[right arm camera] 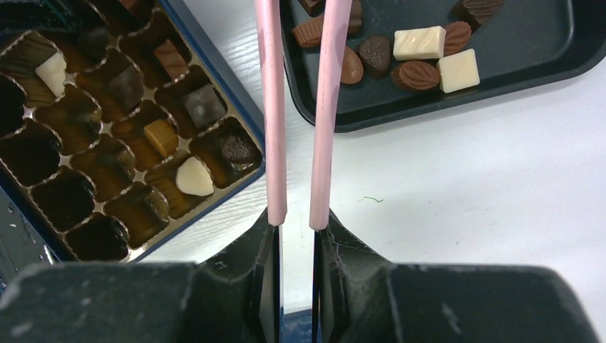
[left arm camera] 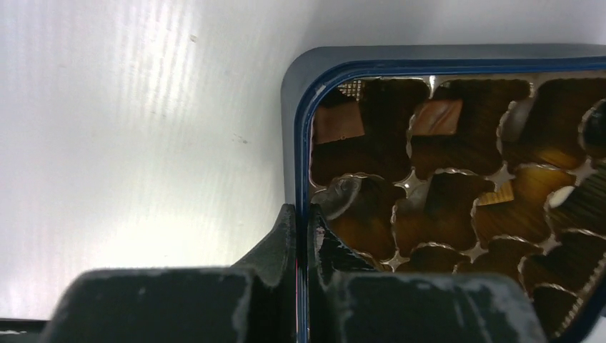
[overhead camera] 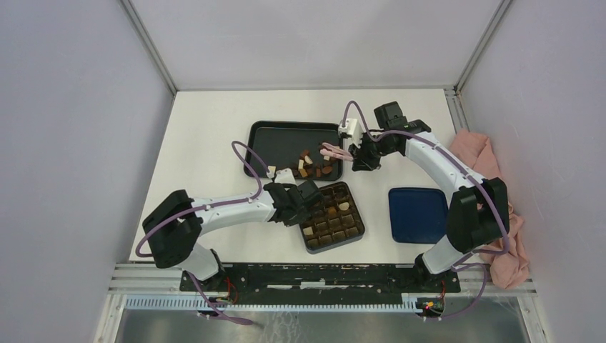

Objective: Pack the chocolate
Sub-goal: Adjust the packing box at the center of the board.

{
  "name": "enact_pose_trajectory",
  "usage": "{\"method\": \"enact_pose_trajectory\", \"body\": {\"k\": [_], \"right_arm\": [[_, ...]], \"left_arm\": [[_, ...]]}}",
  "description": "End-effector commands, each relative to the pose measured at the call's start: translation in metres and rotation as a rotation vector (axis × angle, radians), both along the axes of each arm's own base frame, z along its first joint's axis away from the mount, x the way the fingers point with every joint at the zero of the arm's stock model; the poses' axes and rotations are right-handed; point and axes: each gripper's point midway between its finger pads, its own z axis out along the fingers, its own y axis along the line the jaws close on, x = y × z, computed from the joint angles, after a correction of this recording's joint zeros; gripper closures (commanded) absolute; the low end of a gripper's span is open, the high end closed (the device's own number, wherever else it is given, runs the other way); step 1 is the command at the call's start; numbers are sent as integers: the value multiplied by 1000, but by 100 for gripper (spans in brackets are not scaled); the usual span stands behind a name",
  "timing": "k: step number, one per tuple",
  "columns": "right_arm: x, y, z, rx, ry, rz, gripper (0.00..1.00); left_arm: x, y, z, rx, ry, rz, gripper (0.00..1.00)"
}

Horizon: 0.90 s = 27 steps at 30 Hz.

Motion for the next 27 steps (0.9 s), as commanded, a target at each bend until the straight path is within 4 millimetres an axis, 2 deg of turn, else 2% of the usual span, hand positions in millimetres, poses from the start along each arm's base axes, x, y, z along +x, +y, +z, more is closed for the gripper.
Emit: {"method": "enact_pose_trajectory", "body": {"k": [1,9,15,22,27], "right_arm": [[2,3,22,52,-64,16,100],[1,2,34,78,-84,27,100],[3,-4,47,85,-127,16,100],[1,-17,57,69,-177,3,100],[-17,-29,56,20,-222,60,100]], "left_arm": [[27,-3,42,-3,-172,18,98],[37,6,96,104,-488,-8,98],[34,17,115,189,-650,-24,98],[26,18,98,185,-582,-46,98],[21,16,74,94,-405,-28,98]]}}
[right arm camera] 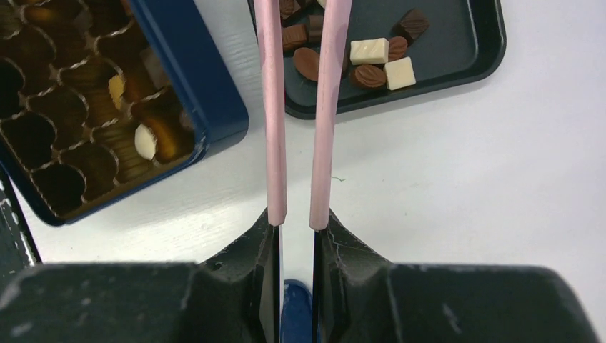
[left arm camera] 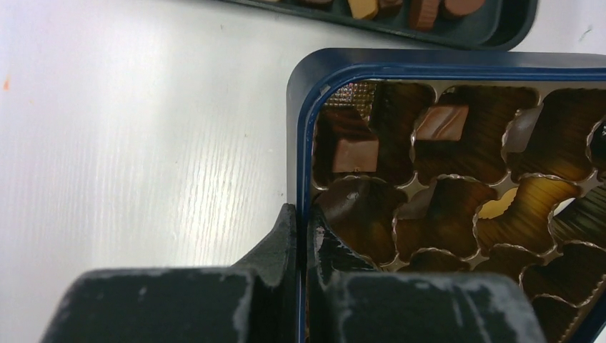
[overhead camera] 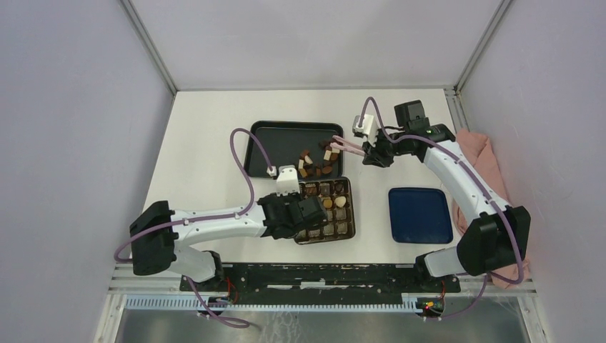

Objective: Pack the chocolate
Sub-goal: Adjust the packing box at the center of the board, then place the fake chocolate in the packing box.

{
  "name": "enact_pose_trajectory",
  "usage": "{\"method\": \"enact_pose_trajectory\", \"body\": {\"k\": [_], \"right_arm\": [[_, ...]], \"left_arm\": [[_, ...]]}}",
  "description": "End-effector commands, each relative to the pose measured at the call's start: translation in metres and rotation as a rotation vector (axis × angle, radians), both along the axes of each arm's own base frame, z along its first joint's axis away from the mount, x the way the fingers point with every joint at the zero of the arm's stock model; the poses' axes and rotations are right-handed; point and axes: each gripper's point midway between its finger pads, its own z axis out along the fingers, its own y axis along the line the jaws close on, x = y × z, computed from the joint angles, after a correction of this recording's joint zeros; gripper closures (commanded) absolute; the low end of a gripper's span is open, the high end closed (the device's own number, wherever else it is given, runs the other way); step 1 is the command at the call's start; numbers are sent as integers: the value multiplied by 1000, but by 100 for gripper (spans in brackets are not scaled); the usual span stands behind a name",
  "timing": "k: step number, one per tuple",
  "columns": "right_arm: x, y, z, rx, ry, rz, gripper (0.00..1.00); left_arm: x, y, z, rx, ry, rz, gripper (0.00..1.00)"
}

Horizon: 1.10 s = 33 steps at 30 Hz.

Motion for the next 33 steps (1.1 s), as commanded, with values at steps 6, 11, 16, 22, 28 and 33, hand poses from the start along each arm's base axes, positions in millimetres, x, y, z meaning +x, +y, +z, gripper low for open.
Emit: {"method": "enact_pose_trajectory", "body": {"k": [6,11,16,22,28,33], "right_arm": [[-48,-19,4,-88,-66,164,100],[-79,-19,-18,-151,-32,277,100],[-101,-4,-40,-211,-35,368,100],[-108,-2,-54,-268,-30,403,100],[-111,4,-62,-366,-57,424,100],[-111,16,-68,-442,-60,440,100]], "left_arm": [[12,-12,-20,-240,214,43,98],[14,-15,-42,-208,303,28,87],[19,-13,-51,-204,319,42,73],[17,-2,-36,-217,301,72,50],[13,22,31,-223,171,-41,42],[37,65,100,-45,-126,-125,1]]}}
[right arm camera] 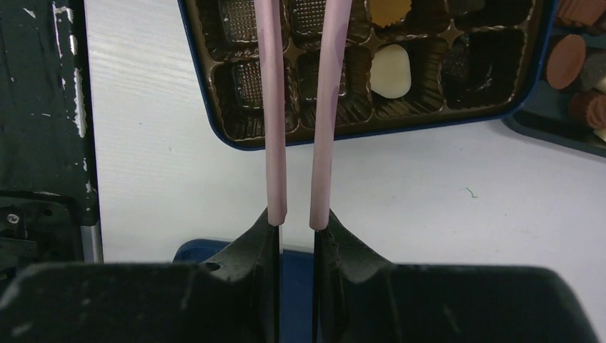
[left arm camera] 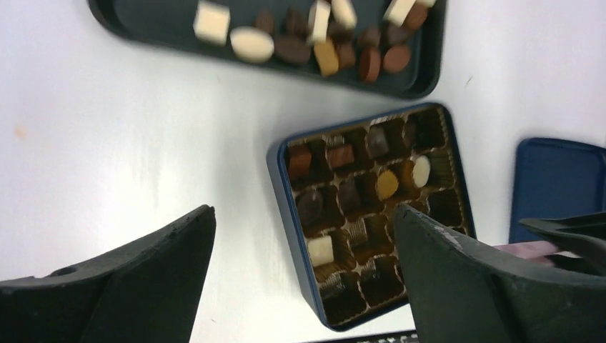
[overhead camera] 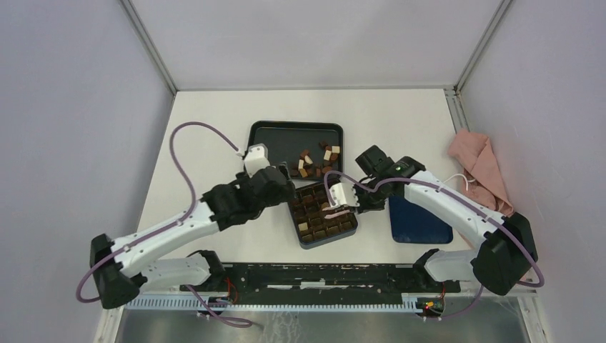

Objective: Pack the chocolate
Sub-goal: Place the fake chocolate in the packing box, then place the clamp in the packing box.

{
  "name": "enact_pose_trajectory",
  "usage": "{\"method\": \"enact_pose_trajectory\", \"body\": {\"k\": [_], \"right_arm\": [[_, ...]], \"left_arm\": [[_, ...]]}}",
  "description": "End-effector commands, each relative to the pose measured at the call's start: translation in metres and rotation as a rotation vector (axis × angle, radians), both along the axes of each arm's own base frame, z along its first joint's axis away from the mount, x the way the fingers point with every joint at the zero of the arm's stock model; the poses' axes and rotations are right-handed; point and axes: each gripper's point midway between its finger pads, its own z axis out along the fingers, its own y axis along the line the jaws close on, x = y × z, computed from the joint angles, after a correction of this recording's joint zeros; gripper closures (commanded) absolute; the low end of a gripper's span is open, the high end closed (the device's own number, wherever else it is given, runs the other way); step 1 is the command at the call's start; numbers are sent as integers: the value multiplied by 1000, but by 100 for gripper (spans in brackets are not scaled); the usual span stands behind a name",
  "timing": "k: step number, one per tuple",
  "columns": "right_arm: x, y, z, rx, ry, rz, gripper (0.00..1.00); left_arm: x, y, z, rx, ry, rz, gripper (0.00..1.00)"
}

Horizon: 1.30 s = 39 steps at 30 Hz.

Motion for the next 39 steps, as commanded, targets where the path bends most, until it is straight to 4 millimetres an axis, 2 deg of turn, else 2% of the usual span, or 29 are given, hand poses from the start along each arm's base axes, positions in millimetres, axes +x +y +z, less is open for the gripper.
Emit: {"method": "enact_pose_trajectory", "body": {"k": [1,4,6,10,14,18,25,31,35,39], "right_arm": [[13,13,2,-52,-71,-13,100],[14,17,-3,-101,-85,-24,100],[16,21,-5,-125,-86,-32,99],[17,30,-6,-161,-89,-42,99],[15,36,-7,-186,-83,-39,95],[12,34,-12,-226,-78,-31,85],[10,33,-13,-241,-73,-25,65],[12,40,-6,-206,-80,-26,52],[12,47,7,-151,-62,-30,56],[26,54,34,-24,-30,-80,62]], "left_arm": [[30,38,70,213,-310,-80,0],[50,47,103,288,-413,-123,0],[62,58,110,386,-437,-113,0],[74,79,99,584,-427,-58,0],[72,93,81,658,-405,-26,0],[67,104,80,679,-410,-9,0],[66,106,80,689,-416,-11,0],[66,108,77,716,-405,-8,0],[66,111,79,718,-410,1,0],[65,112,81,712,-420,4,0]]}}
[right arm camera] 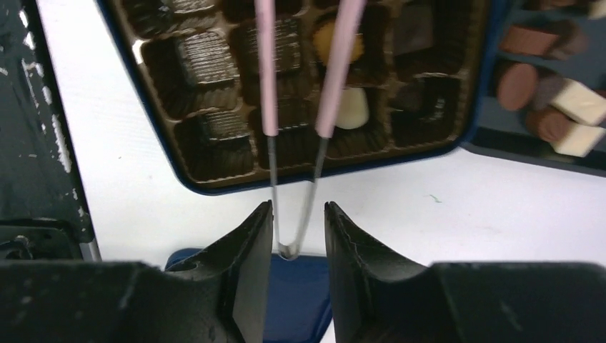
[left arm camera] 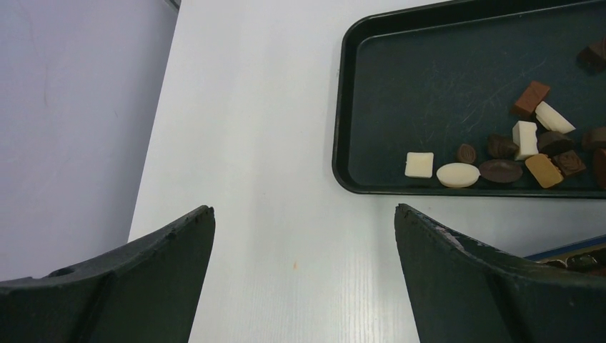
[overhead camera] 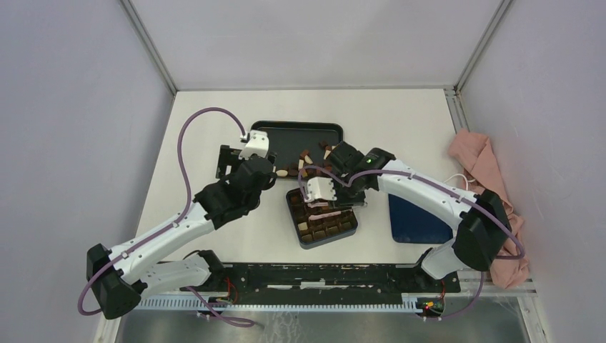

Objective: Pack the chocolate
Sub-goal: Place the clamp in the packing box, then pick up the clamp from the packing box.

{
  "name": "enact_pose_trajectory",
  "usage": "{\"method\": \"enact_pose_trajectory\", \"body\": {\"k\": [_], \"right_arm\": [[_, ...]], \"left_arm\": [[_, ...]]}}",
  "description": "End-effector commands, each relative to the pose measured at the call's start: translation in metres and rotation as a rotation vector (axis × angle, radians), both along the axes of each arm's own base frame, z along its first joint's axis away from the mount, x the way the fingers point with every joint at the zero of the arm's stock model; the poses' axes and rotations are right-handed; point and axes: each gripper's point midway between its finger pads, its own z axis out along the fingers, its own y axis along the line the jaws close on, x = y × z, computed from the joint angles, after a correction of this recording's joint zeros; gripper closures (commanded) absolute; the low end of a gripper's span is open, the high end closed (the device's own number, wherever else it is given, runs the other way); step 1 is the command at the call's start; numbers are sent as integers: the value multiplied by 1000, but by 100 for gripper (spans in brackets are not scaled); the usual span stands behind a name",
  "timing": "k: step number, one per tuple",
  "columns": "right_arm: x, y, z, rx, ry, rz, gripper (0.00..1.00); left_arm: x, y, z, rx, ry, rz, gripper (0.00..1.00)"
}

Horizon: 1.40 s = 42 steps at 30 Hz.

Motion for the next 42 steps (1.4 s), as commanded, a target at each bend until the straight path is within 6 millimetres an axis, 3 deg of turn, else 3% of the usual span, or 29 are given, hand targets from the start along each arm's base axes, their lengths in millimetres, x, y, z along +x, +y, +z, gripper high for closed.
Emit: {"method": "enact_pose_trajectory", "body": {"k": [1,4,9,18,26,34,42], "right_arm": [[16,16,40,169,4,-47,62],[12,19,36,215,63,-23,57],[7,35,31,351,66,101,38],[9,25,2,419,21,175,22],[22,23,-17,417,-4,76,24],[10,28,-25,467,61,79,37],[7,30,-32,477,96,59,36]], "left_arm": [[2,7,11,13,-45,21,0],[2,6,10,12,-40,12,0],[2,1,8,2,-31,-11,0],[2,1,6,12,-23,-15,0],[3,1,4,15,-17,-16,0],[4,0,2,23,-8,-19,0],[5,0,1,24,-4,-20,1]]}}
